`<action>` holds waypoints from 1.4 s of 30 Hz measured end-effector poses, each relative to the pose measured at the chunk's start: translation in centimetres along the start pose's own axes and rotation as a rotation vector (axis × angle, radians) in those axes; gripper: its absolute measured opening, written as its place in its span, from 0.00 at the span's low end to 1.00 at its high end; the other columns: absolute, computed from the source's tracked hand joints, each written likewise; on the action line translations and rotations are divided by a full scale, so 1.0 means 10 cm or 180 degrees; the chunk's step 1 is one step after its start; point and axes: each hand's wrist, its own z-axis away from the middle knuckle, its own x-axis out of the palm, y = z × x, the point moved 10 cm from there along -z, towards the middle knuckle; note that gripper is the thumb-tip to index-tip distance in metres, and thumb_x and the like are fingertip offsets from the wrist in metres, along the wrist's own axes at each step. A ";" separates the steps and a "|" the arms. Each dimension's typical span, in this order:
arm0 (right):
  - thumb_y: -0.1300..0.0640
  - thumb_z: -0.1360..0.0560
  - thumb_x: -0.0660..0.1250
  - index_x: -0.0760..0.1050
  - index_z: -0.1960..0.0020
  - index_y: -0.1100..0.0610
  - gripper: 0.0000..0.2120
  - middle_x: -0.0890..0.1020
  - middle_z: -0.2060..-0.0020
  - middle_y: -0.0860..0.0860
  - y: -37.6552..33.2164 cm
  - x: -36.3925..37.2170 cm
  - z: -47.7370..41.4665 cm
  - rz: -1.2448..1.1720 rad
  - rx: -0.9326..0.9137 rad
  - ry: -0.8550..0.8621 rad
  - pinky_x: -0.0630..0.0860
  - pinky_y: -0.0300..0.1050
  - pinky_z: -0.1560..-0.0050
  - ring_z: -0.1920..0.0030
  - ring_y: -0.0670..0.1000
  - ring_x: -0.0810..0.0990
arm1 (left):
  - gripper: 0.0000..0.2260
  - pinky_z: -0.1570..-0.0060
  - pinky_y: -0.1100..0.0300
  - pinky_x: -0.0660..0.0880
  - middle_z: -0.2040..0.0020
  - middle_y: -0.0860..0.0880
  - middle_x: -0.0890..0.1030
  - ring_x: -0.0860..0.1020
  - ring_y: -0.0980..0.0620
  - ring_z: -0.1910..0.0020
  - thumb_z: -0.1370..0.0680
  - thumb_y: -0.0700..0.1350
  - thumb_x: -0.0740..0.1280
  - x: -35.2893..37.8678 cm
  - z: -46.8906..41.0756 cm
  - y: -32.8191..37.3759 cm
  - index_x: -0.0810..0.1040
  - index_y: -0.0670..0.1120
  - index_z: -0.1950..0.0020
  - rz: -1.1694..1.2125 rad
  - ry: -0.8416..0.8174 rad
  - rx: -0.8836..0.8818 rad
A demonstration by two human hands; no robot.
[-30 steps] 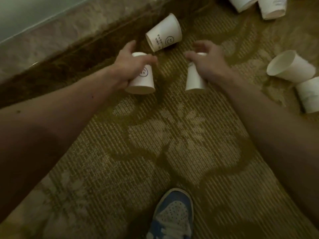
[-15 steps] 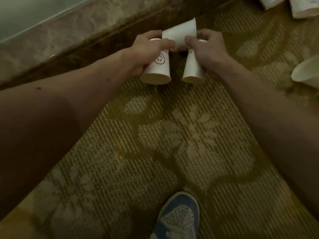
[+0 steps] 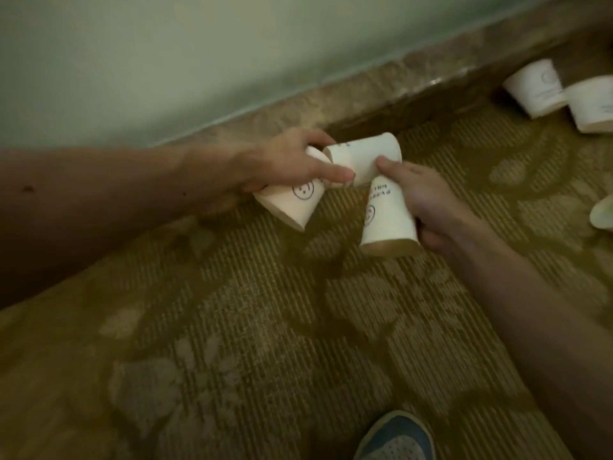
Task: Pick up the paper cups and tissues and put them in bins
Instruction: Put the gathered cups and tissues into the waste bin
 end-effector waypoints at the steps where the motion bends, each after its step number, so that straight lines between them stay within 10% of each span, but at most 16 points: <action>1: 0.50 0.23 0.68 0.80 0.51 0.54 0.08 0.83 0.68 0.51 -0.05 0.16 0.07 -0.0106 0.0009 -0.0078 0.79 0.46 0.69 0.69 0.50 0.82 | 0.19 0.74 0.69 0.74 0.56 0.56 0.81 0.80 0.64 0.67 0.32 0.57 0.77 -0.14 0.16 0.01 0.78 0.57 0.43 0.0016 0.0040 0.0046; 17: 0.49 0.22 0.66 0.79 0.48 0.56 0.11 0.84 0.62 0.57 -1.89 5.04 3.00 0.1045 -0.1587 -0.3162 0.82 0.49 0.66 0.62 0.54 0.84 | 0.24 0.59 0.47 0.83 0.53 0.51 0.86 0.85 0.49 0.59 0.35 0.59 0.75 -3.49 5.31 -1.20 0.79 0.58 0.40 0.0162 0.3109 0.0054; 29: 0.45 0.24 0.66 0.81 0.53 0.51 0.11 0.85 0.65 0.52 0.25 7.95 6.27 0.2083 -0.1727 -0.5498 0.79 0.45 0.67 0.67 0.49 0.83 | 0.24 0.67 0.60 0.81 0.55 0.54 0.85 0.85 0.53 0.60 0.39 0.67 0.74 -2.57 9.56 -3.19 0.77 0.64 0.45 0.0616 0.4699 -0.1724; 35: 0.43 0.22 0.63 0.74 0.52 0.41 0.04 0.83 0.60 0.39 1.19 8.68 6.68 0.1865 -0.2413 -0.5395 0.74 0.30 0.71 0.62 0.36 0.81 | 0.28 0.62 0.62 0.79 0.50 0.56 0.80 0.82 0.61 0.55 0.36 0.66 0.72 -2.26 10.04 -4.22 0.73 0.61 0.39 0.0665 0.5035 -0.2184; 42: 0.41 0.22 0.63 0.67 0.44 0.46 0.13 0.76 0.53 0.43 1.99 9.27 6.24 0.1991 -0.2158 -0.4573 0.71 0.38 0.66 0.57 0.41 0.78 | 0.22 0.70 0.67 0.75 0.50 0.55 0.79 0.81 0.57 0.59 0.28 0.62 0.71 -2.43 10.04 -5.37 0.71 0.59 0.38 0.0789 0.4301 -0.2917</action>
